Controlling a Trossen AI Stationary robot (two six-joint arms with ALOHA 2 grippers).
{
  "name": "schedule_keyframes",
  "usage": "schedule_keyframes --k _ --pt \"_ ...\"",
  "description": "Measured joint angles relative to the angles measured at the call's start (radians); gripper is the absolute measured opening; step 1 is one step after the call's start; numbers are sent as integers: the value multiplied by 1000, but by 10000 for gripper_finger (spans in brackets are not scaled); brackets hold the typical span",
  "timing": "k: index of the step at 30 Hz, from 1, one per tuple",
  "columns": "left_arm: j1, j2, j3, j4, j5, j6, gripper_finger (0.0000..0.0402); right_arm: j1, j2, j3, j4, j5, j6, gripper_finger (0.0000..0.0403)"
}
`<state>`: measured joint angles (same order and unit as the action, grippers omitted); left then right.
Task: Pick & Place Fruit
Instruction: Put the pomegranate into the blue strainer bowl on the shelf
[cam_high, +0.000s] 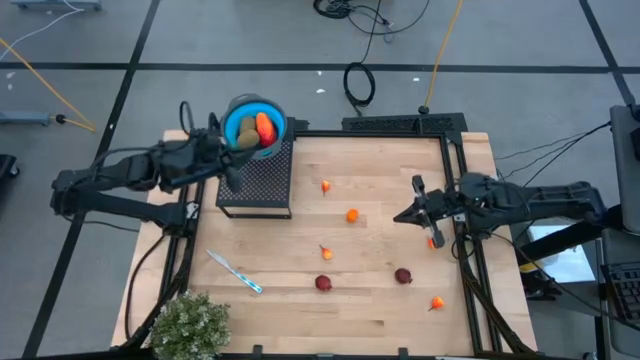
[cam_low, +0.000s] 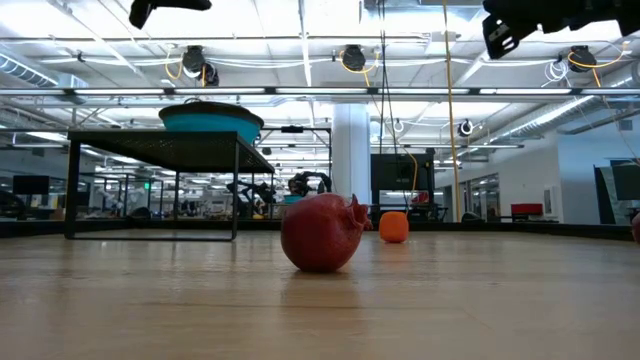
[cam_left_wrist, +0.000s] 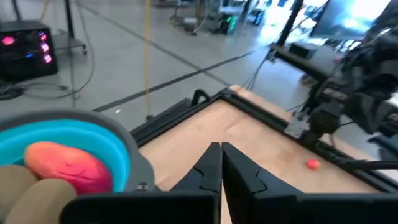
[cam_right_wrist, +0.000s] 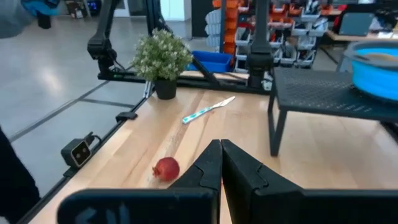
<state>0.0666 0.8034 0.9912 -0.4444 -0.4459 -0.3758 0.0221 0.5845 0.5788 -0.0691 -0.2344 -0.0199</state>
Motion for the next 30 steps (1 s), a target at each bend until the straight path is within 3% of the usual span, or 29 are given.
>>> schedule_keyframes --k 10,17,25,30 --pt "-151 -126 -209 208 -101 63 5 123 138 102 -46 110 15 1" --pt "-242 -161 -300 322 -127 141 9 232 257 242 -193 215 59 0" --pt "-352 -200 -371 346 -221 134 8 361 434 456 -409 342 75 0" --pt "-427 -205 -383 345 -255 156 2 415 558 569 -514 369 136 0"
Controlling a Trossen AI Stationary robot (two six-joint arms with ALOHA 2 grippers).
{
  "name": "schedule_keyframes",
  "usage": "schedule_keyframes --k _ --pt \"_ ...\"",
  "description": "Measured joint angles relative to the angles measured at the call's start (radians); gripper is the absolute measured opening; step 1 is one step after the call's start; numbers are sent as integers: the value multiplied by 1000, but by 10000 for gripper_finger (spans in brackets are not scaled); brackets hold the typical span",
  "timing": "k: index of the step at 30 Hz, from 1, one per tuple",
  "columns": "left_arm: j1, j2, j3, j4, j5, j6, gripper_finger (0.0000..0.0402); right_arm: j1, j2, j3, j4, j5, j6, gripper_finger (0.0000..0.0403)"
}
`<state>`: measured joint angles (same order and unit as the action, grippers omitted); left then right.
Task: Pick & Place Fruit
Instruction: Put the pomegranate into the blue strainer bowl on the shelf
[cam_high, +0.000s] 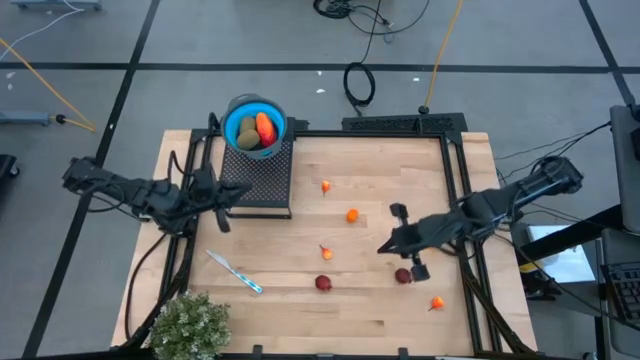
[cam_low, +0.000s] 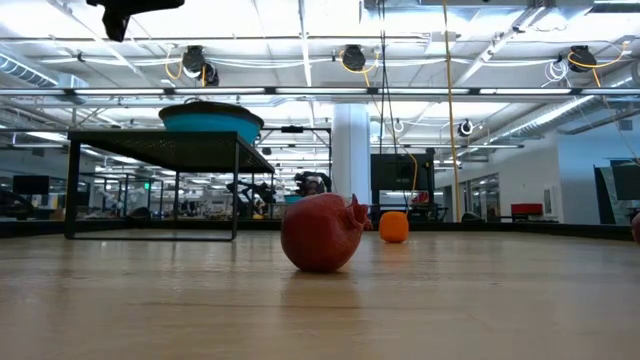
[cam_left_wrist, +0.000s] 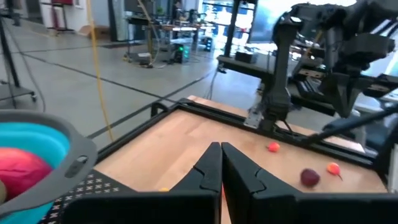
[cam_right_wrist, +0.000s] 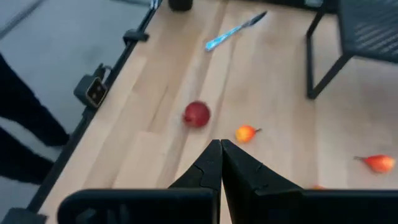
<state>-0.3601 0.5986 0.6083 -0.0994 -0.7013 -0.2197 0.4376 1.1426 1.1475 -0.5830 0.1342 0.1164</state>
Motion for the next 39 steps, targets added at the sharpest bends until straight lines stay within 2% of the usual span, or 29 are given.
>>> schedule_keyframes --k 9,16,24,28,32,39 --pt "-116 1 0 -3 -17 52 2 87 191 131 -82 0 112 0" --pt "-162 1 -16 2 53 68 5 141 275 168 -177 -1 288 0" --pt "-163 -19 -126 127 118 97 10 192 297 168 -329 -10 552 0" --pt "-162 -69 -198 187 153 110 2 193 297 168 -404 -86 657 0" --pt "-161 -141 -252 191 153 113 10 193 296 168 -479 -165 730 0" --pt "-117 -255 -277 141 188 162 2 192 296 168 -570 -193 836 0"
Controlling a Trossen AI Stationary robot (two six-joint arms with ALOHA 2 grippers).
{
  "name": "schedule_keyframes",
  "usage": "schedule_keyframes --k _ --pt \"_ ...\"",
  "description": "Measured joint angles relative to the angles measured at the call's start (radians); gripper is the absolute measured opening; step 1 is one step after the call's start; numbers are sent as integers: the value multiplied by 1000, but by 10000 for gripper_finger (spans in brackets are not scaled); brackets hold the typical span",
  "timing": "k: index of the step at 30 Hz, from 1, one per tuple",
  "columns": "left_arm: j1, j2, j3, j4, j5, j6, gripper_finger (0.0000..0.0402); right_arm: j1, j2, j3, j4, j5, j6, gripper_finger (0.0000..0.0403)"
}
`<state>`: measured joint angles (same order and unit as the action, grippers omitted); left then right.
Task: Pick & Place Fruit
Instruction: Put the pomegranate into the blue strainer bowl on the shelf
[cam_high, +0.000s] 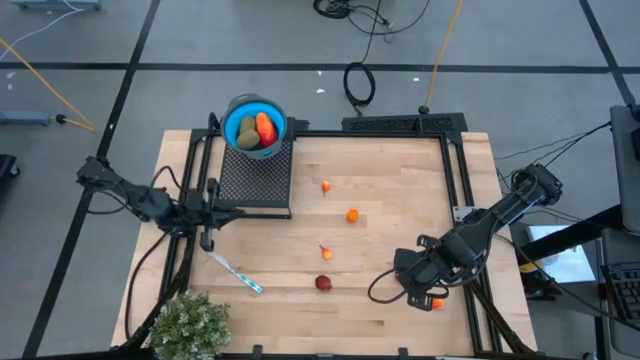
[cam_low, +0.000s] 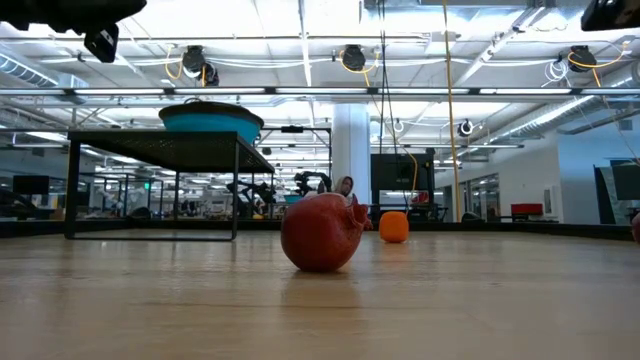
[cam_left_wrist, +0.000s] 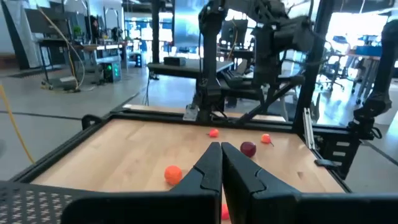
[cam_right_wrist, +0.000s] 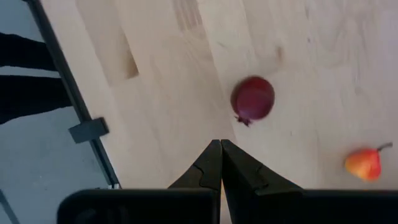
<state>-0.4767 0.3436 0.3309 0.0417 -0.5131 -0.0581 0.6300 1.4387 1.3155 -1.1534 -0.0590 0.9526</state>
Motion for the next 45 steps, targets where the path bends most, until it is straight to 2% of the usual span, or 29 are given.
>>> schedule_keyframes --k 5,11,18,25,31,40,45 --pt "36 -49 0 -54 28 3 13 0 0 0 -54 3 65 9" --pt "60 -76 0 -108 51 2 2 -2 0 0 -72 7 129 51" --pt "66 -79 0 -128 52 -5 16 -22 0 0 -71 7 167 132" --pt "66 -79 0 -129 52 -5 2 -73 0 -6 -70 8 165 222" --pt "66 -79 0 -129 52 -6 18 -117 -1 -100 -30 -34 161 276" --pt "66 -79 0 -128 52 -6 2 -163 -1 -265 117 -157 165 294" --pt "66 -79 0 -127 50 -20 15 -176 -1 -314 236 -180 164 294"
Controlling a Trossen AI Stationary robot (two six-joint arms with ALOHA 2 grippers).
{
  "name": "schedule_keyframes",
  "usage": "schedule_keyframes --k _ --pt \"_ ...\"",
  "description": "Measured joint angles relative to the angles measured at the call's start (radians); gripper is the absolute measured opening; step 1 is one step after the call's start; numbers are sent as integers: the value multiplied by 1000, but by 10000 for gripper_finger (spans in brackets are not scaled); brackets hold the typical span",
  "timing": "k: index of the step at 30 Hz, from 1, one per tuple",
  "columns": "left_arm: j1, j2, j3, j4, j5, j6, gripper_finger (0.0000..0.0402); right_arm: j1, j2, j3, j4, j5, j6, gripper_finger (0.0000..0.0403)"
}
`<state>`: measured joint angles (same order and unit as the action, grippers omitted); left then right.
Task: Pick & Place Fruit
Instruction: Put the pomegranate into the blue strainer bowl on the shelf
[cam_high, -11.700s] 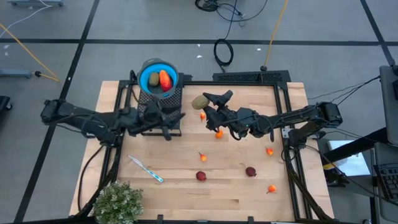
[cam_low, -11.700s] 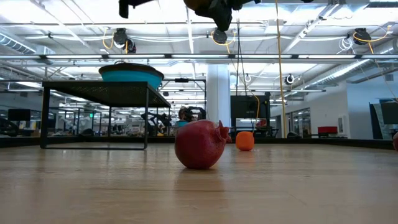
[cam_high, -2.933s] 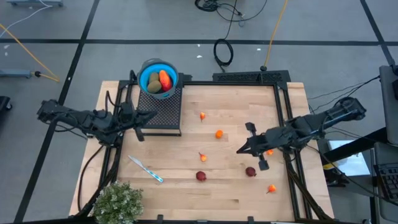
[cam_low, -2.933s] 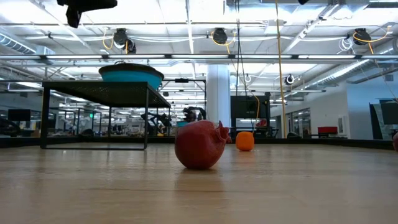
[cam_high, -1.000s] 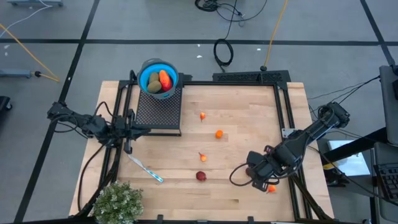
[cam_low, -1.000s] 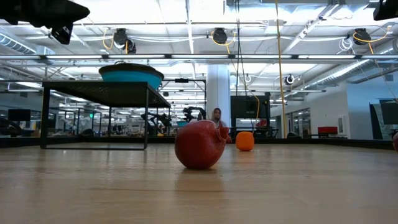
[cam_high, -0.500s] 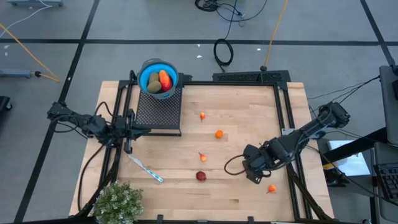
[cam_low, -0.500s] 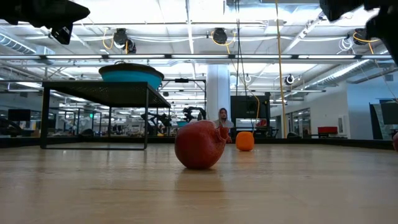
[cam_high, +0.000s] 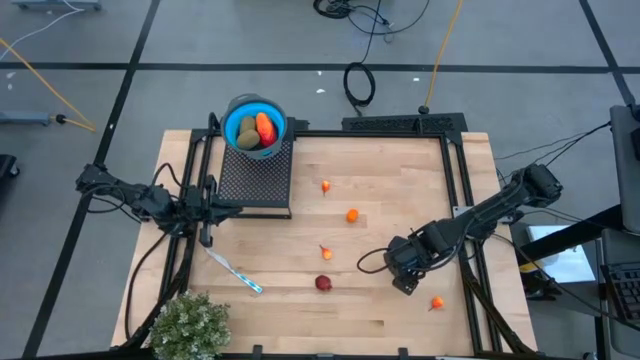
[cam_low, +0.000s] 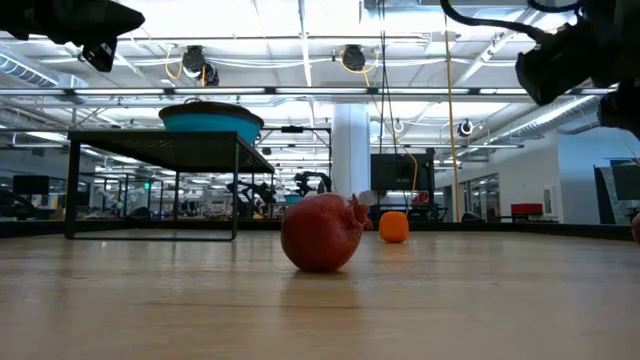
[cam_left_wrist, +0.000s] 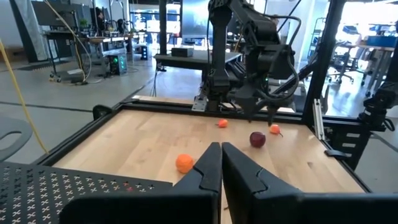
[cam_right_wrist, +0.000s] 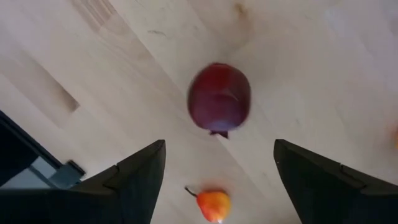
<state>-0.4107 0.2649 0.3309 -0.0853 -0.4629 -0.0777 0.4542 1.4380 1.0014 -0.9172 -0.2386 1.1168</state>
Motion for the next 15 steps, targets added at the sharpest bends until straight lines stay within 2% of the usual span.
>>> schedule_keyframes --k 10,15 --pt "0 0 0 0 -1 -9 2 -10 0 -72 98 2 -2 293" --pt "0 0 0 0 -1 -9 13 -10 0 -91 163 4 -2 293"
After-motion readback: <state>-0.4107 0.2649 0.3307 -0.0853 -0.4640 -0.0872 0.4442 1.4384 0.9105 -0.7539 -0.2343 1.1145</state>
